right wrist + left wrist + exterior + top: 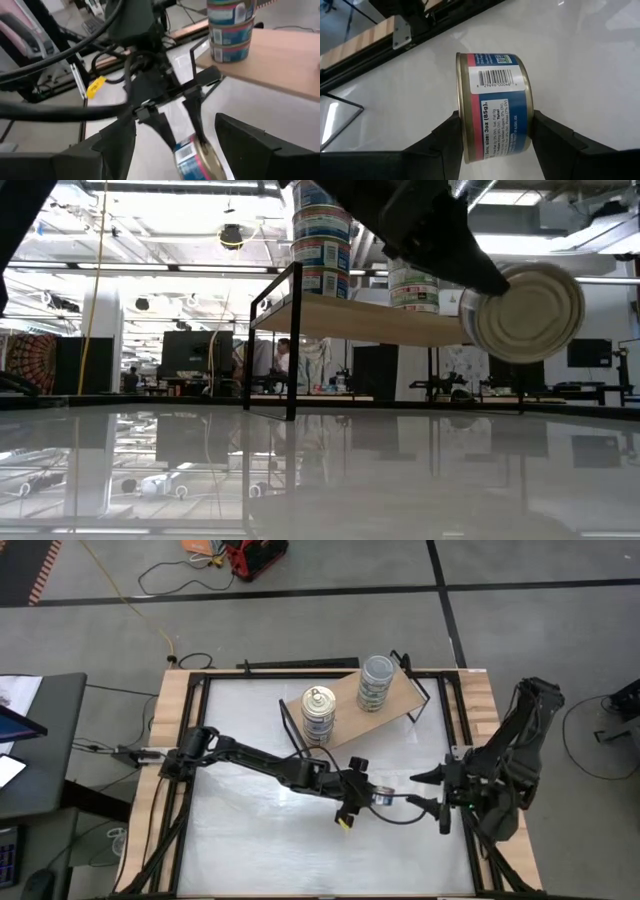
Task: Stack canned seafood by type on shelf
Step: Stack the blue tuna can on top of the blue tuna can
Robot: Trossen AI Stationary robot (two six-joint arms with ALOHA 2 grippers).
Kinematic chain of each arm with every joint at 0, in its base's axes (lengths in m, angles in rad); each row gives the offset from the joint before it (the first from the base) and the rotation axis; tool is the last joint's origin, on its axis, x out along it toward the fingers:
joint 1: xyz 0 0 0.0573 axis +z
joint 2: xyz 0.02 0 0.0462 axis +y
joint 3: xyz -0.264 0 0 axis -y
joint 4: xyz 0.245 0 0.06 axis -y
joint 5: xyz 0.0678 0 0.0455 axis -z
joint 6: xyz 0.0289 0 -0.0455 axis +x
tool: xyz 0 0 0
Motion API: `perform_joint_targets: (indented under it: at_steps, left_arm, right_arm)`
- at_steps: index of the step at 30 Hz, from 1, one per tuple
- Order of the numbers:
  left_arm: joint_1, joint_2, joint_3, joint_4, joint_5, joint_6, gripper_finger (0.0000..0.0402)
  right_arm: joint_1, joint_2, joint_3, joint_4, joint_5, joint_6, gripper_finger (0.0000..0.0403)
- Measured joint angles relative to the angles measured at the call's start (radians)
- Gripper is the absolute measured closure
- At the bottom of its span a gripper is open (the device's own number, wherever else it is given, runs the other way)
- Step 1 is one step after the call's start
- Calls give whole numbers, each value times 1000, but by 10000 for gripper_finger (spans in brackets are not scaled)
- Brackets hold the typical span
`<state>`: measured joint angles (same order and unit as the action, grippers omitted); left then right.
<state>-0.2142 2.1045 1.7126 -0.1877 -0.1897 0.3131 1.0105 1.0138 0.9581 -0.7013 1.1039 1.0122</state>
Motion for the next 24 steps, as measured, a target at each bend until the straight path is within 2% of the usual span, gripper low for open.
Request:
perform_joint_targets:
  at_steps: [11,19,24]
  left_arm:
    - [0,-51,1,-27,-5,17,210]
    - [0,-58,1,-26,-5,19,210]
    - [0,-58,1,-27,-5,20,210]
  right_arm:
    - [4,-55,0,24,0,-6,108]
    - [4,-81,0,131,0,-127,108]
    - [4,-75,0,133,0,-130,108]
